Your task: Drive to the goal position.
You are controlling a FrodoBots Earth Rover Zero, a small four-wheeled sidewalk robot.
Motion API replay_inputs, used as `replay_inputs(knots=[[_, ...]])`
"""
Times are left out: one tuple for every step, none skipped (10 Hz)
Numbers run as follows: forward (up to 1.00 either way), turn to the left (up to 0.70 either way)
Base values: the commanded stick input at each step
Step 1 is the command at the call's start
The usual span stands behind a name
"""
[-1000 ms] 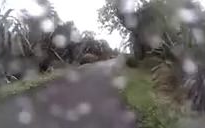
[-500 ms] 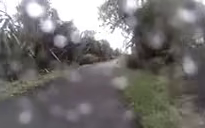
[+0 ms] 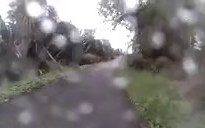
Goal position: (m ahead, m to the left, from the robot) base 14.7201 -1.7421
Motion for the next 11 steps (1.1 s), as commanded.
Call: replay_inputs(knots=[[1.00,0.00],[1.00,0.00],[1.00,0.00],[1.00,0.00],[1.00,0.00],[1.00,0.00],[1.00,0.00],[1.00,0.00],[1.00,0.00],[1.00,0.00],[1.00,0.00]])
